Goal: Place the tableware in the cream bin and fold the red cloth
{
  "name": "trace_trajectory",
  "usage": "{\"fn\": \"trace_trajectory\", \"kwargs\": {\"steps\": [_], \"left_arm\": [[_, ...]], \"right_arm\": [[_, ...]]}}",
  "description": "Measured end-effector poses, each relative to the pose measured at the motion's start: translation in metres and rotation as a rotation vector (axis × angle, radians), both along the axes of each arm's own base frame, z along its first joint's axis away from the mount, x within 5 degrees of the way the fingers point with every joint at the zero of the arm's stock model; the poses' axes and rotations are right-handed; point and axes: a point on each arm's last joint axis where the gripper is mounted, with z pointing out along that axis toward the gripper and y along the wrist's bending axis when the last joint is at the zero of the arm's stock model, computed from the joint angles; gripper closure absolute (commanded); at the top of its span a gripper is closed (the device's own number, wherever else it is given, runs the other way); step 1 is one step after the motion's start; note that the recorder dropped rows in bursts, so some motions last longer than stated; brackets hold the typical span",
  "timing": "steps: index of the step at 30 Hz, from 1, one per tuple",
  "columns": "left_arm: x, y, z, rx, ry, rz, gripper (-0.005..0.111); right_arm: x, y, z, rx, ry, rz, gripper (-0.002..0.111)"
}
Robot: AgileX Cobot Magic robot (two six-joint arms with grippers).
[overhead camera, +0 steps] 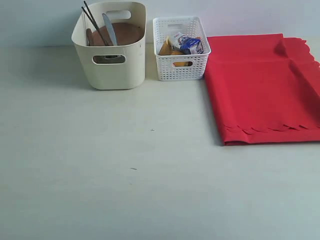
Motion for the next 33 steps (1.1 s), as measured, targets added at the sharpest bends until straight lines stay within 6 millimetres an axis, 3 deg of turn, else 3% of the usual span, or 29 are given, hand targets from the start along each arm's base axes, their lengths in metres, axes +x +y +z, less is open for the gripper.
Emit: {"fn": "trace_trajectory", "kwargs": {"steps": [6, 9, 17, 33], "left_arm": [[0.0, 0.0, 0.0, 0.0, 0.0, 0.0, 0.105], [0.0, 0.0, 0.0, 0.0, 0.0, 0.0, 0.105], [0.0, 0.0, 0.0, 0.0, 0.0, 0.0, 0.105], [0.0, 0.0, 0.0, 0.0, 0.0, 0.0, 0.105]], "right_arm": [[-0.003, 0.0, -0.004, 0.0, 0.026, 0.007, 0.108], [-0.003, 0.0, -0.021, -0.007, 0.065, 0.003, 0.108], [-0.002, -0.001, -0.018, -0.062, 0.018, 0.002, 0.108], [-0.004, -0.001, -0.016, 0.012, 0.011, -0.006, 0.108]]}}
